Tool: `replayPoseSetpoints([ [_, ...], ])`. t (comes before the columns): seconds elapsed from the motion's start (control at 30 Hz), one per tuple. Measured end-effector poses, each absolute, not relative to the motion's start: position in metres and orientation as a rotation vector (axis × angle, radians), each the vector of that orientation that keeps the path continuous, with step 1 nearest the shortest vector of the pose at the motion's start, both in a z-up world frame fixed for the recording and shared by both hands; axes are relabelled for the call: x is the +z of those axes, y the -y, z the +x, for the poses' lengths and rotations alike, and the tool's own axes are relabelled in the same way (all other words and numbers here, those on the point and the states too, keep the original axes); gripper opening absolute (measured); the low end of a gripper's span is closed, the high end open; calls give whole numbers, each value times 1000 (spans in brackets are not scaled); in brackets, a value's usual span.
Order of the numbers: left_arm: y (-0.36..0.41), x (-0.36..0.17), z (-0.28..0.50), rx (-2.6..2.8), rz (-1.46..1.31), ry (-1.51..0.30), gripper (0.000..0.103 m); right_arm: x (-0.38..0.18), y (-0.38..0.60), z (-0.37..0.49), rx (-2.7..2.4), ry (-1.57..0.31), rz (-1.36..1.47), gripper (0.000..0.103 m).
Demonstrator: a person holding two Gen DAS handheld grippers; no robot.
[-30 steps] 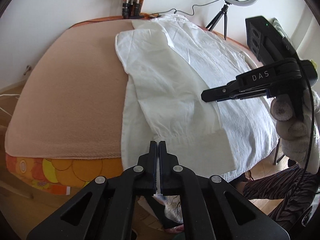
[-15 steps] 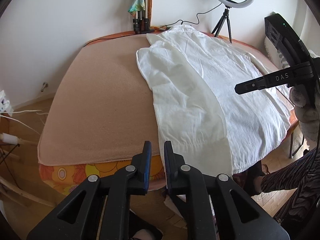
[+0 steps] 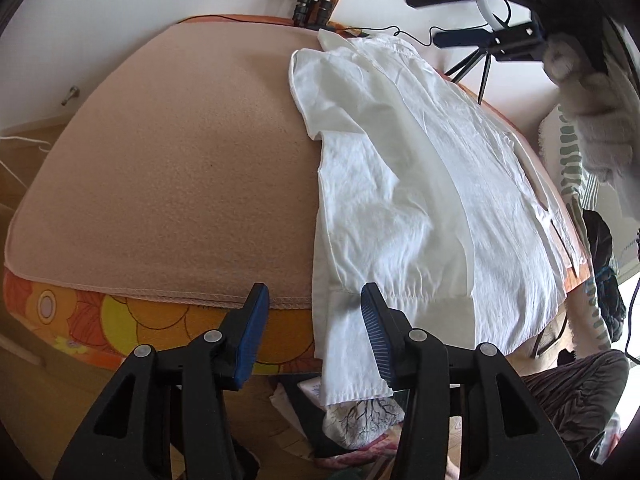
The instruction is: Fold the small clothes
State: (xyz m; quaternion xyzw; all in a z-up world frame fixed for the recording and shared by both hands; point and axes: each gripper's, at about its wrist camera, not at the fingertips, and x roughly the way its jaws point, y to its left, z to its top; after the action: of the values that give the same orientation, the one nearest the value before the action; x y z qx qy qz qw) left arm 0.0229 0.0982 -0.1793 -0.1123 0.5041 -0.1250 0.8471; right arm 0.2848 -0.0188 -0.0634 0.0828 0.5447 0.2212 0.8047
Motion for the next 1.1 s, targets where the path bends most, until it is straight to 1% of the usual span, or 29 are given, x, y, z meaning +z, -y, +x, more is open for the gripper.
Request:
replayPoseSetpoints([
  [0.1, -93, -182, 23, -291, -250, -1059, 44, -78, -11, 323, 433, -1224, 187, 61],
  [0.13, -91, -183, 23, -296, -233, -1056, 42, -86, -18, 334, 410, -1241, 193, 61],
  [0.17, -89, -183, 23, -310, -228, -1052, 26, -94, -27, 344, 381, -1255, 190, 61],
  [0.2, -90, -185, 23, -311, -231, -1056, 19, -103, -35, 353, 343, -1268, 174, 61],
  [0.23, -92, -186, 24, -315, -249, -1053, 16, -112, -42, 361, 298, -1279, 145, 61],
  [0.37, -99, -189, 25, -342, -316, -1061, 8, -146, -66, 386, 211, -1325, 72, 61],
  [0.57, -84, -184, 18, -385, -256, -1042, 7, -175, -87, 398, 153, -1362, -114, 60],
  [0.67, -83, -180, 14, -401, -257, -1038, 7, -179, -87, 391, 133, -1330, -195, 33],
  [0.7, -85, -177, 12, -389, -239, -1025, 7, -178, -83, 389, 122, -1322, -198, 17],
  [0.73, -87, -173, 9, -376, -227, -1002, 8, -176, -77, 388, 128, -1321, -181, 12],
  [0.83, -90, -165, 9, -336, -205, -960, 12, -162, -49, 384, 174, -1306, -33, 10],
  [0.9, -89, -164, 13, -334, -199, -953, 26, -150, -28, 380, 206, -1284, 65, 9],
  [0.93, -88, -164, 14, -324, -195, -947, 44, -145, -19, 378, 222, -1277, 105, 9],
  [0.97, -87, -165, 16, -311, -192, -941, 51, -139, -10, 375, 241, -1266, 140, 9],
  [1.1, -81, -169, 30, -291, -170, -969, 51, -117, 19, 373, 292, -1234, 199, 9],
])
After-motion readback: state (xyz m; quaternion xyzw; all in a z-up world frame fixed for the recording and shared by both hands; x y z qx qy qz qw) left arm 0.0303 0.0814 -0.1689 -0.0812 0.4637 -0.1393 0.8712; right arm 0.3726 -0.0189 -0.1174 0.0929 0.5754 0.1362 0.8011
